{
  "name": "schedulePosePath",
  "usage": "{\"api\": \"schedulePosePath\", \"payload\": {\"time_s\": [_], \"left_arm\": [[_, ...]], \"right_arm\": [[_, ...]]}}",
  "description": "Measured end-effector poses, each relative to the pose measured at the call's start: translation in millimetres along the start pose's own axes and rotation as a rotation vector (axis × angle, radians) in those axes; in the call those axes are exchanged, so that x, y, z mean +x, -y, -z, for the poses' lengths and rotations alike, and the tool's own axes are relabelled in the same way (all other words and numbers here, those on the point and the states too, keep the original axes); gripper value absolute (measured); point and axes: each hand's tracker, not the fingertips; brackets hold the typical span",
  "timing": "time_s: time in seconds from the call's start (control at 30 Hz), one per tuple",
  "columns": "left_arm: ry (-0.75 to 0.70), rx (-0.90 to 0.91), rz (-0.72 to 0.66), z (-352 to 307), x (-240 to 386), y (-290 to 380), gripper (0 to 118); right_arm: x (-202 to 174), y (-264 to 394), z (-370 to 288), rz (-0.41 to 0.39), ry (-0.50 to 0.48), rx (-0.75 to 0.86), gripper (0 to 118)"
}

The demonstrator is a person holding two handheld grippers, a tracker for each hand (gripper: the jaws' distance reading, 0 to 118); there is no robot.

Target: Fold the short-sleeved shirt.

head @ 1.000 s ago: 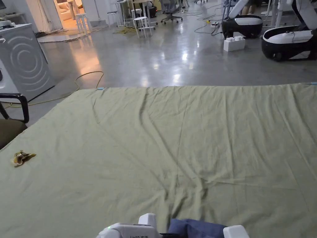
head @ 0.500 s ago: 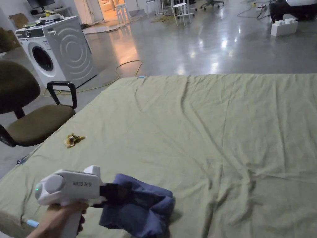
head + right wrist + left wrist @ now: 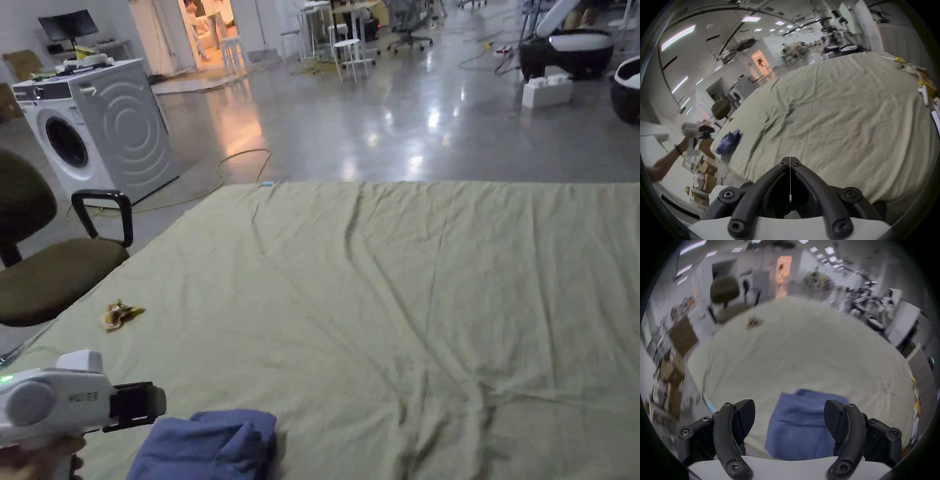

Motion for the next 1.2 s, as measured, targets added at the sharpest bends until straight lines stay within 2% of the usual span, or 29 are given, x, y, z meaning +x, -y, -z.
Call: {"api": "schedulePosePath", "payload": {"time_s": [0.07, 0.17, 0.23, 0.3, 0.4, 0.53, 0.63, 0.7, 0.73, 0.83, 0.87, 1.0, 1.2], "left_arm": [[0.073, 0.126, 0.168, -59.5, 28.2, -1.5, 88], [0.2, 0.324, 0.275, -139.1, 74.5, 14.0, 88], [0.286, 0.54, 0.291, -181.3, 105.9, 39.4, 88], [0.306, 0.683, 0.286, -214.4, 140.0, 64.0, 88], [0.298, 0.78, 0.32, -245.9, 198.9, 99.4, 87], [0.312, 0.794, 0.362, -259.4, 255.2, 133.0, 84], [0.315, 0.777, 0.358, -269.2, 279.8, 149.4, 75], [0.257, 0.757, 0.347, -278.8, 289.9, 159.4, 66], [0.238, 0.741, 0.342, -284.9, 291.3, 163.2, 58], [0.258, 0.773, 0.308, -302.7, 287.7, 173.5, 6], [0.295, 0.779, 0.316, -308.9, 285.1, 174.8, 5], [0.22, 0.792, 0.328, -307.6, 282.6, 176.7, 0], [0.235, 0.79, 0.315, -297.7, 275.7, 175.3, 0]], "right_arm": [[5.3, -5.2, -21.2, 0.055, 0.021, 0.073, 0], [5.5, -15.2, -54.2, 0.039, 0.053, 0.179, 0], [1.1, -24.3, -81.7, -0.018, 0.073, 0.258, 0], [-5.9, -32.4, -106.4, -0.082, 0.112, 0.324, 0], [-16.9, -41.1, -141.1, -0.176, 0.156, 0.424, 0], [-23.5, -42.6, -173.6, -0.277, 0.192, 0.549, 0], [-24.3, -38.8, -188.4, -0.351, 0.244, 0.658, 0], [-24.6, -38.3, -196.5, -0.421, 0.267, 0.739, 0], [-22.0, -38.8, -198.0, -0.39, 0.263, 0.708, 0], [-19.7, -42.3, -208.4, -0.383, 0.258, 0.702, 0], [-20.3, -42.1, -212.3, -0.395, 0.252, 0.727, 0], [-23.2, -43.8, -216.9, -0.405, 0.279, 0.733, 0], [-21.0, -37.8, -203.4, -0.336, 0.262, 0.686, 0]]}}
